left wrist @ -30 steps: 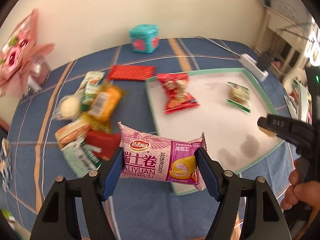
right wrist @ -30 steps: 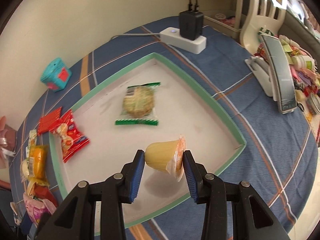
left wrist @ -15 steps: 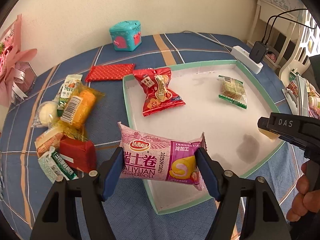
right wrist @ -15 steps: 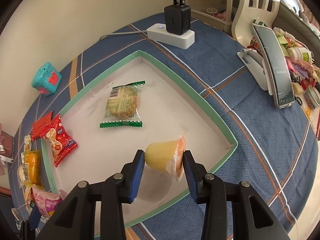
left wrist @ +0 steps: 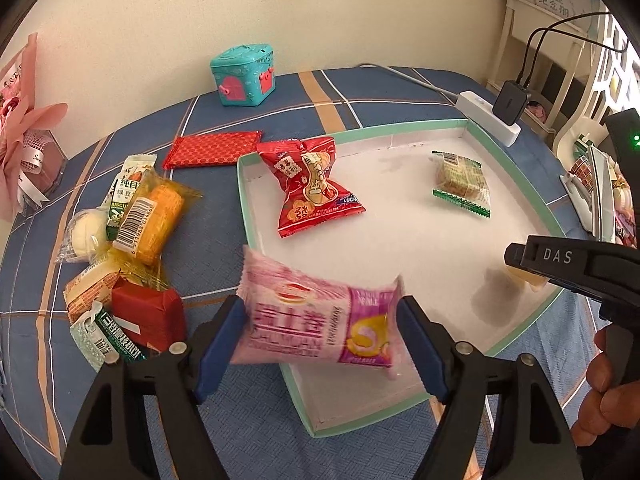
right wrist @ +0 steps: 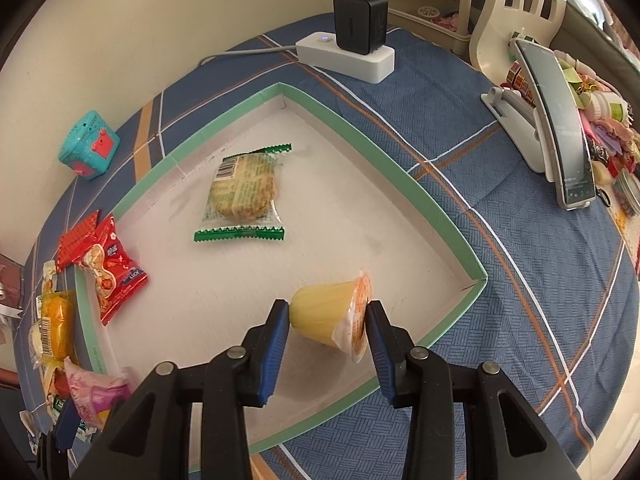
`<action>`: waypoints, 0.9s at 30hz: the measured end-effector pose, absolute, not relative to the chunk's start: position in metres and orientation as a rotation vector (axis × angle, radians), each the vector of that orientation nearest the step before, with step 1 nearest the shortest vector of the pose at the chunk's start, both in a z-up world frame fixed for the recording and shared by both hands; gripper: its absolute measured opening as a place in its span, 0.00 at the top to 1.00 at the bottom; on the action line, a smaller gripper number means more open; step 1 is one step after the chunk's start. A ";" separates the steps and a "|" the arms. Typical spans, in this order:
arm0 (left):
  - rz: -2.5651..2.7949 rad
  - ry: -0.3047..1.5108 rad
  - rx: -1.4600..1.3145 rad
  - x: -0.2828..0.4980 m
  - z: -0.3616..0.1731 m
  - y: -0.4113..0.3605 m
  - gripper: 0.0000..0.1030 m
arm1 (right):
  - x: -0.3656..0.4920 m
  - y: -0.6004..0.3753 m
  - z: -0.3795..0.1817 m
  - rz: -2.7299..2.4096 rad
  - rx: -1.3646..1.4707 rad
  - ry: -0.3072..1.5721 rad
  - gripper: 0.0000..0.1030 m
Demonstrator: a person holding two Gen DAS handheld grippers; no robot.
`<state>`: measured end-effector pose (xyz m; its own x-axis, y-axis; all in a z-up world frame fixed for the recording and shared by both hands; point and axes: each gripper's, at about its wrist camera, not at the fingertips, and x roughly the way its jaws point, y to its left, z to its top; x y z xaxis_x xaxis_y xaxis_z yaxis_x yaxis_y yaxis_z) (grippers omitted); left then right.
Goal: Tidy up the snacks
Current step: 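Carry both snacks into the white tray and open both grippers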
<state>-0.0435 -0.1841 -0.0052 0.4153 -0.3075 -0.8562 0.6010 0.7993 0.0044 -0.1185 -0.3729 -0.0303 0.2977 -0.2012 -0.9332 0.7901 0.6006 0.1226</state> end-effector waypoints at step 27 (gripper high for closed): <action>-0.096 1.082 -0.020 0.015 0.010 -0.076 0.19 | -0.098 -0.341 -0.009 -0.629 0.494 1.048 0.25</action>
<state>0.0154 -0.0761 0.0095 0.4660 -0.0876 -0.8804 0.0683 0.9957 -0.0629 -0.0975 -0.3408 -0.0087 0.3553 -0.2386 -0.9038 0.6852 0.7242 0.0782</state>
